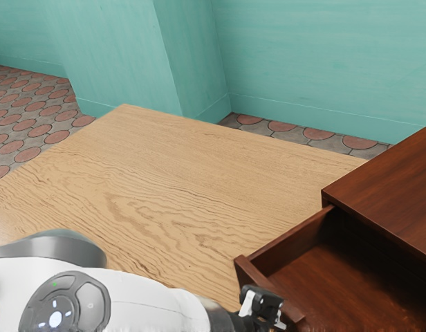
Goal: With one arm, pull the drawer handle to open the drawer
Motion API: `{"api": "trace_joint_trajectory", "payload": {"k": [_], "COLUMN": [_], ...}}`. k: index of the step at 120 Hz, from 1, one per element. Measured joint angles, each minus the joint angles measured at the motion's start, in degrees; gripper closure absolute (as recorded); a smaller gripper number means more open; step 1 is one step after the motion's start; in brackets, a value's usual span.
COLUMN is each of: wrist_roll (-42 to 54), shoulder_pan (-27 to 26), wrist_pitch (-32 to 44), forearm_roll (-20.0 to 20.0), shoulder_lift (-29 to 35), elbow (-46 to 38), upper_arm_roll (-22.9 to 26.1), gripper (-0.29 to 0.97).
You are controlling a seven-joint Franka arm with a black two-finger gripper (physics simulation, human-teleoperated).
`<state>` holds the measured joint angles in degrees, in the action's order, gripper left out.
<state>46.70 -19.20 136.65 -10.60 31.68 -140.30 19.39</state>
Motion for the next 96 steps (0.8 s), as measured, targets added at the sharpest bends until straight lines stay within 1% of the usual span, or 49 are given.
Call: {"api": "trace_joint_trajectory", "payload": {"k": [29, 49, 58, 73, 83, 96], "wrist_roll": [-0.51, -0.7, -0.81, -2.41, -3.89, -6.17], "shoulder_pan": [-0.11, -0.14, -0.08, 0.01, -0.03, -0.05], "wrist_pitch": [-0.96, -4.0, -7.09, -14.44, -19.24, -23.72], "forearm_roll": [1.1, 1.33, 1.98, 2.67, 3.89, 5.2], "shoulder_lift": [2.47, 2.7, 2.87, 2.94, 2.87, 2.86], "elbow": [0.97, 7.08, 11.63, 18.54, 19.93, 20.25], "upper_arm_roll": [-0.12, -0.42, -0.6, -2.5, -5.83, -6.92], "gripper": [0.02, 0.01, 0.01, 0.0, 0.0, 0.0]}}
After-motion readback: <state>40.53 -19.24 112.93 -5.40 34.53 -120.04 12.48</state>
